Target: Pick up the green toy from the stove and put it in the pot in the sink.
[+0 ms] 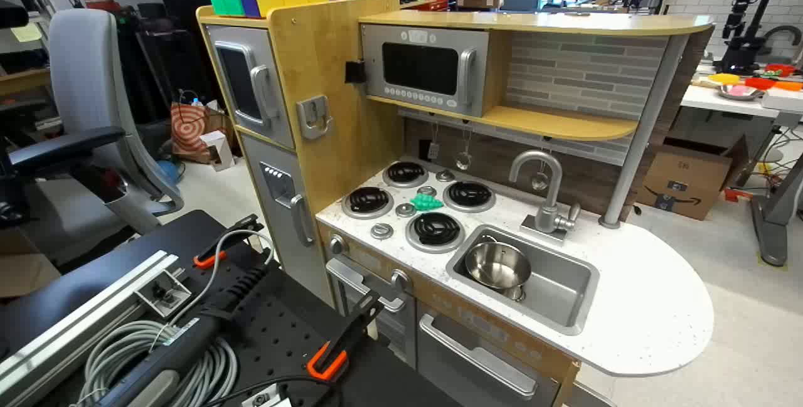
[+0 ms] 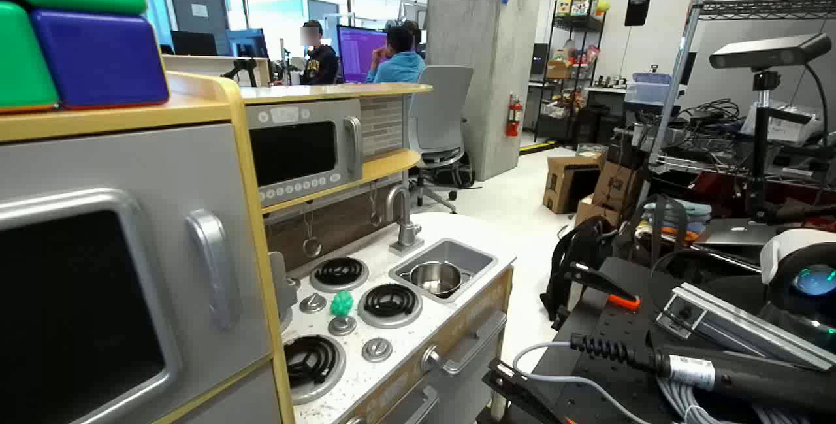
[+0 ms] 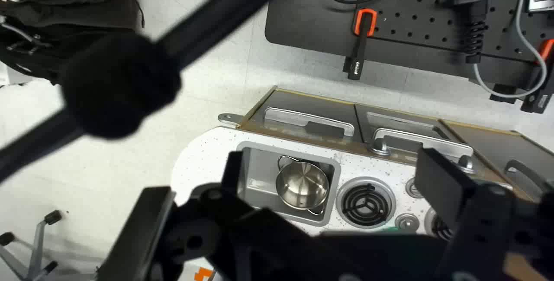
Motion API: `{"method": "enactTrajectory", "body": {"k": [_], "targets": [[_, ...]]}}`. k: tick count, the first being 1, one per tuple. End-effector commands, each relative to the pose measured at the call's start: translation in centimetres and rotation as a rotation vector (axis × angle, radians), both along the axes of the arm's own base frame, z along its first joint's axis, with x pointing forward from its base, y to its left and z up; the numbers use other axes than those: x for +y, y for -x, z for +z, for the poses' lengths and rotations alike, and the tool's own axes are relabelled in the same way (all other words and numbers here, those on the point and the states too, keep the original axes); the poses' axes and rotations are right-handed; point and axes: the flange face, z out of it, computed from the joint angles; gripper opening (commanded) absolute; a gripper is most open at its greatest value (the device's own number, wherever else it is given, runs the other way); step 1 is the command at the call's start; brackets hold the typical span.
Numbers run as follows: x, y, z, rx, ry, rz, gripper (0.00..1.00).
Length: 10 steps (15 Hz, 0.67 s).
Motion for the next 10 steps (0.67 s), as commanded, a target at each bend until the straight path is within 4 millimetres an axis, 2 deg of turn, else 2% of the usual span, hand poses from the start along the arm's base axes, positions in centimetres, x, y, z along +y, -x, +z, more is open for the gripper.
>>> {"method": "enactTrajectory", "body": {"k": [1, 6, 7, 10], "targets": [[0.0, 0.0, 0.1, 0.000, 0.000, 0.000, 1.00], [0.0, 0.0, 0.1, -0.001, 0.000, 0.000, 1.00], [0.1, -0.5, -0.2, -0.009, -0.011, -0.015, 1.00], [-0.1, -3.0, -2.8, -0.078, -0.103, -0.106, 1.00]]}}
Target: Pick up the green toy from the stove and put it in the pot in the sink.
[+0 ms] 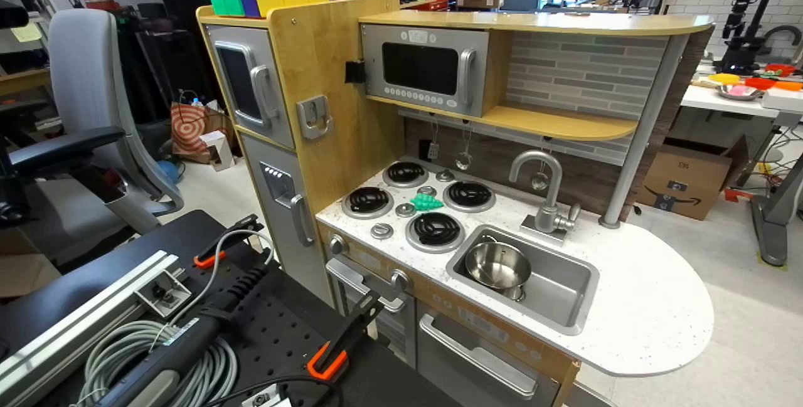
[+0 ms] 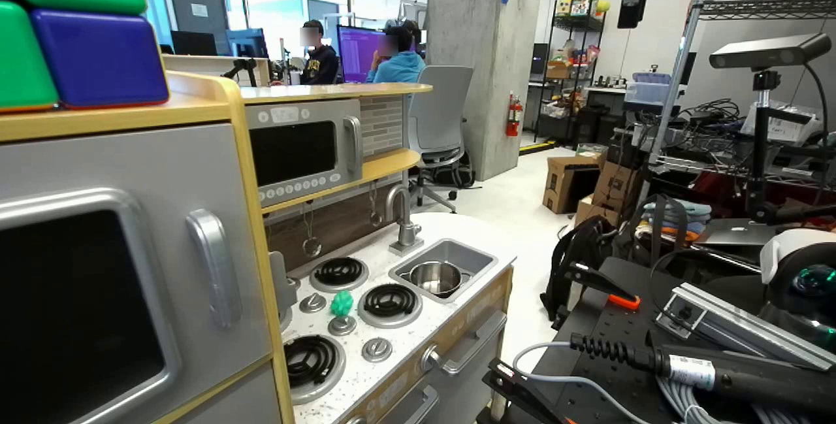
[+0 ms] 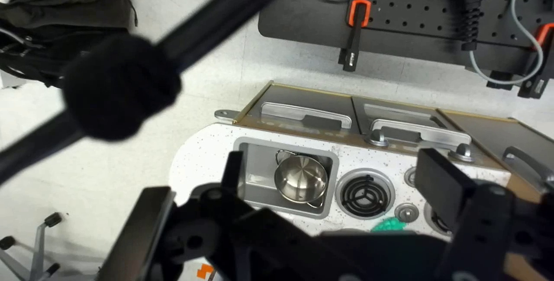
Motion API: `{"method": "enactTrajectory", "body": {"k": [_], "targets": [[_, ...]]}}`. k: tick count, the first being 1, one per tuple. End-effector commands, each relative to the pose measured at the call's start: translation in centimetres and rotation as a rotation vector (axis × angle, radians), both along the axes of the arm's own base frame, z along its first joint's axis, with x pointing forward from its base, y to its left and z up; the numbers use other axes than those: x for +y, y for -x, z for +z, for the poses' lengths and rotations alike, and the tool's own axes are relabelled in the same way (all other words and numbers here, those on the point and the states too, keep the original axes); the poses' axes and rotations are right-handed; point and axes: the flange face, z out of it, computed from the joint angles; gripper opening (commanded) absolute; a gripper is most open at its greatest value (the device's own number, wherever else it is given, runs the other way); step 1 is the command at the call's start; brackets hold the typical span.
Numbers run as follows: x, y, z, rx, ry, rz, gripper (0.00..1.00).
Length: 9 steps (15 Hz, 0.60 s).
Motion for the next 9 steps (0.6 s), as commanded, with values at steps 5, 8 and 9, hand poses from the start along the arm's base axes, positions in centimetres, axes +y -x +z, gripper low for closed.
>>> {"method": "enactTrajectory", "body": {"k": [5, 8, 9], "targets": [[-1.1, -9.1, -11.3, -0.166, -0.108, -0.269, 1.00], [-0.3, -12.6, -16.5, -0.154, -0.092, -0.367, 1.00], [0.1, -13.5, -17.8, -0.148, -0.089, -0.384, 1.00]]}}
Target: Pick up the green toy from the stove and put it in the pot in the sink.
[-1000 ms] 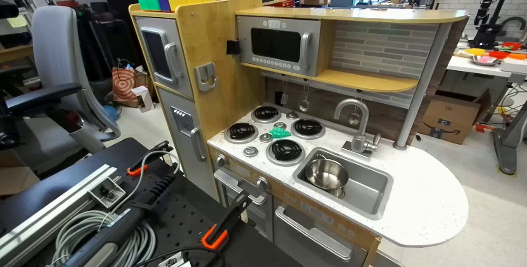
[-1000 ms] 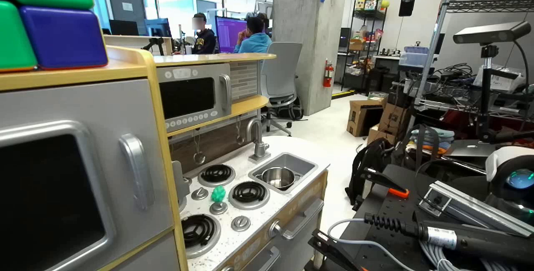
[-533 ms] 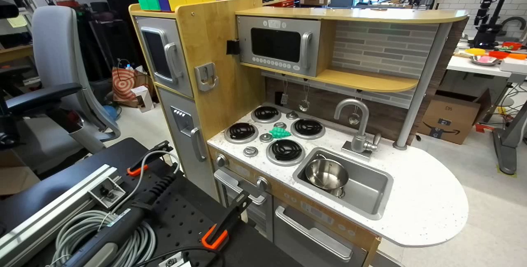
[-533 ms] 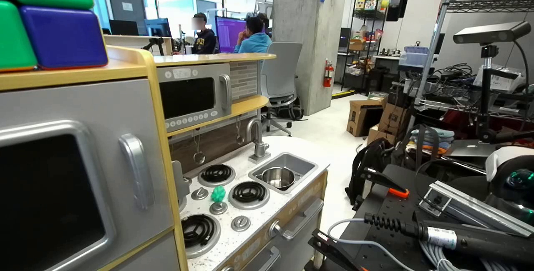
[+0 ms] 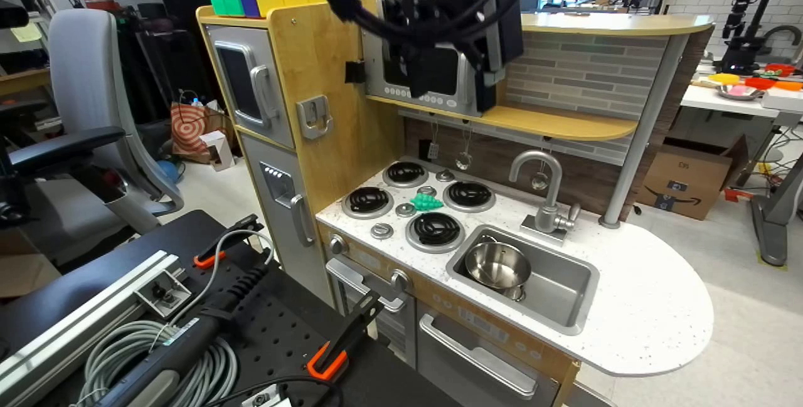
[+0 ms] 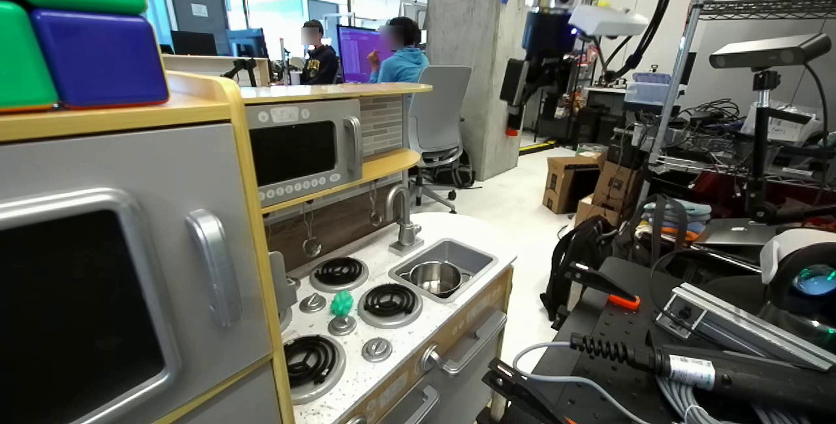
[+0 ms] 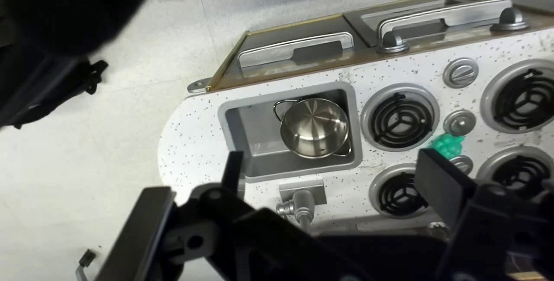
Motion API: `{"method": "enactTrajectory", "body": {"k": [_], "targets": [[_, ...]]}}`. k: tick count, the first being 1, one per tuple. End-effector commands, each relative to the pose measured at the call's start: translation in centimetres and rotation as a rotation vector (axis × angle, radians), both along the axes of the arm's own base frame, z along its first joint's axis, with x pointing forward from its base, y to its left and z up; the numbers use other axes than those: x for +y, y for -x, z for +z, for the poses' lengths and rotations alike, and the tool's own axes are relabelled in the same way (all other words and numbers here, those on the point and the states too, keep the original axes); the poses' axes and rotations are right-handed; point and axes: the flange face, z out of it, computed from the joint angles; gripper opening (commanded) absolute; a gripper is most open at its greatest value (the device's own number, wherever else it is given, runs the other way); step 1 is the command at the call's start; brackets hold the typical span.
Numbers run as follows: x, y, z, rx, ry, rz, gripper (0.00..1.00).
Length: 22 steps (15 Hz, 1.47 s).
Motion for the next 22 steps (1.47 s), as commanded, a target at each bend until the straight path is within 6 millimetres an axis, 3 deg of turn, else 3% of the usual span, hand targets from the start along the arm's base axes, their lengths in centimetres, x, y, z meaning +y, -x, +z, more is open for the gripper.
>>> {"method": "enactTrajectory", "body": {"k": [1, 2, 3, 7, 10, 16, 22], "targets": [[0.6, -3.9, -3.6, 0.028, 0.013, -0.074, 1.00], [0.6, -4.2, -4.0, 0.057, 0.017, -0.069, 1.00], [0.7, -2.7, -4.1, 0.044, 0.003, -0.052, 1.00], [0.6, -3.9, -4.6, 0.049, 0.008, -0.059, 1.00], [1.3, -4.4, -5.8, 0.050, -0.122, -0.131, 1.00], [5.4, -8.9, -12.8, 0.161, -0.274, -0.271, 1.00], [10.7, -14.4, -20.0, 0.069, -0.282, -0.273, 1.00]]}}
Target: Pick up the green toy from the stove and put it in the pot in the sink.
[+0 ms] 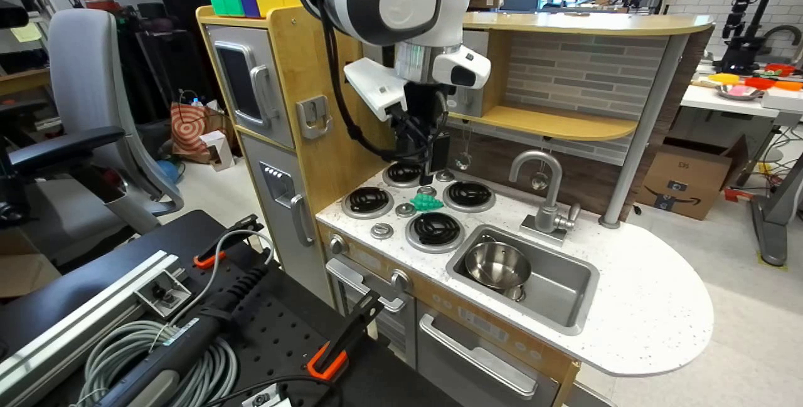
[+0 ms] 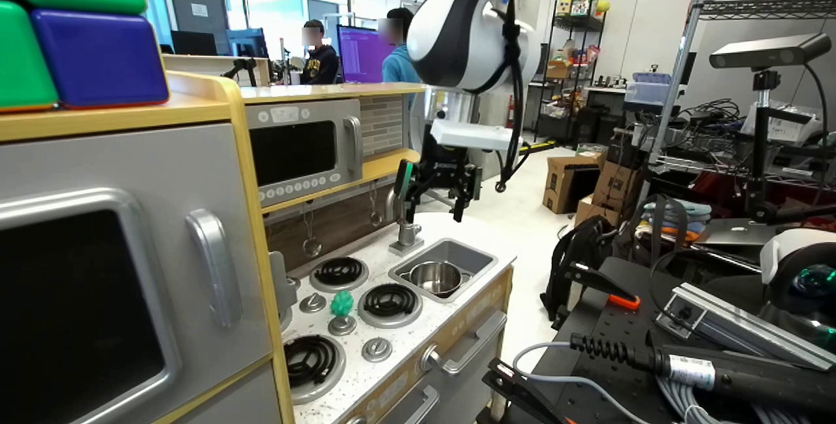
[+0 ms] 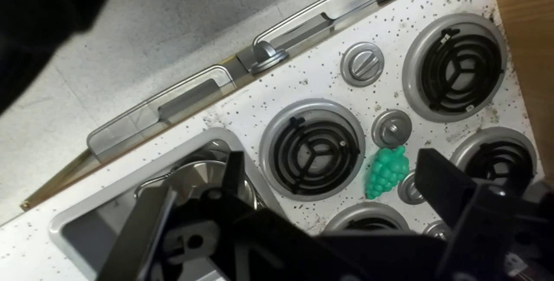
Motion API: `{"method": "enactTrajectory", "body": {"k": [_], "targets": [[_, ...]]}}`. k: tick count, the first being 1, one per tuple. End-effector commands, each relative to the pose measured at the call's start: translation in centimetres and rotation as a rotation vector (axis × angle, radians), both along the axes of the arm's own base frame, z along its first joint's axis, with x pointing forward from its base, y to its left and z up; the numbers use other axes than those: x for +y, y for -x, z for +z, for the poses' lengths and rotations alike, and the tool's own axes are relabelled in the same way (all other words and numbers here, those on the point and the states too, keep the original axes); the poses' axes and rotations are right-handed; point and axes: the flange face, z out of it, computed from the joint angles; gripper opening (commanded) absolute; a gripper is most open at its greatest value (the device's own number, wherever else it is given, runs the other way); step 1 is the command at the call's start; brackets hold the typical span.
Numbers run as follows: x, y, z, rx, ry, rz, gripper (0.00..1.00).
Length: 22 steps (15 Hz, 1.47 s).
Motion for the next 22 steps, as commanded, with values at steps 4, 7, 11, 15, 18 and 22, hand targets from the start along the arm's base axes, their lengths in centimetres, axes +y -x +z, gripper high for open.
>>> {"method": "enactTrajectory", "body": {"k": [4, 7, 11, 15, 18, 22], "targets": [[2.6, -4.6, -5.3, -0.071, 0.006, -0.016, 1.00], [2.7, -4.0, -5.7, -0.058, 0.016, -0.008, 1.00], [2.7, -4.2, -5.4, -0.065, 0.016, -0.010, 1.00], [3.9, -5.4, -6.6, -0.118, -0.031, -0.016, 1.00], [5.7, -6.6, -8.2, -0.171, -0.022, -0.023, 1.00], [7.3, -8.4, -11.1, -0.176, 0.008, -0.045, 1.00]]}}
